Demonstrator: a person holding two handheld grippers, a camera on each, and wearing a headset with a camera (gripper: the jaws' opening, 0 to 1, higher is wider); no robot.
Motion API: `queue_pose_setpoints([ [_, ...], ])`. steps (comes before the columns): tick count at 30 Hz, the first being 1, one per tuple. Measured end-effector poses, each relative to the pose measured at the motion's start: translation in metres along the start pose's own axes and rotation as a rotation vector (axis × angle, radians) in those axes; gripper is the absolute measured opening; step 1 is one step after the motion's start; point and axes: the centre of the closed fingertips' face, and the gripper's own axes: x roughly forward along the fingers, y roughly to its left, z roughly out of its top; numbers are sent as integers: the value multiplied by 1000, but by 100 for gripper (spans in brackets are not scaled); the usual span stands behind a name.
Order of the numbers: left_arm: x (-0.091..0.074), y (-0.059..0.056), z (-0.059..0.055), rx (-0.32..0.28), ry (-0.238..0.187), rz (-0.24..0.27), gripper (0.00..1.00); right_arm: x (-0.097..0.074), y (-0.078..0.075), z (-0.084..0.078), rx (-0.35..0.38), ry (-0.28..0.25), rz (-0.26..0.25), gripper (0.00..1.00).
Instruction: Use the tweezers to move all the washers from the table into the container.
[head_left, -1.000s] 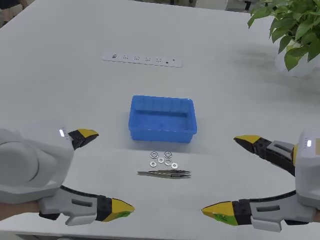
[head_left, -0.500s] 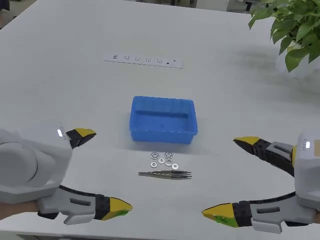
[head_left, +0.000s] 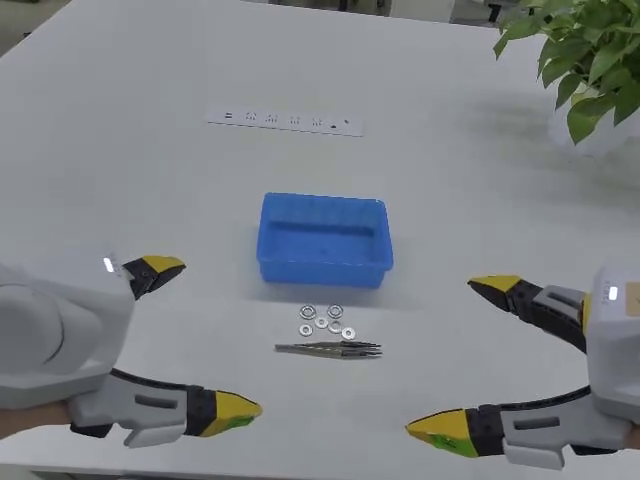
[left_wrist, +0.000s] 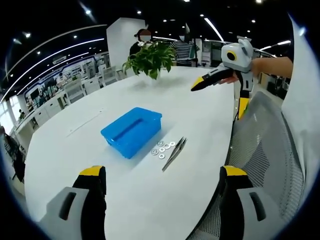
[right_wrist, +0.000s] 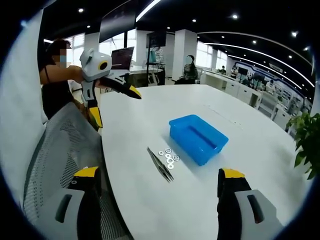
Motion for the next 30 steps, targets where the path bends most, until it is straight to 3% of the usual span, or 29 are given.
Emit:
queue_pose_setpoints([
  [12,1,3,-2,1,8,5,100,1,-4,-2,-6,7,-4,97],
  [18,3,2,-9,4,32,-6,100,2,-3,-5,-5,11,0,97],
  [30,7,5,-9,4,36,-7,100,3,-9,-10,-9,24,-15,96],
])
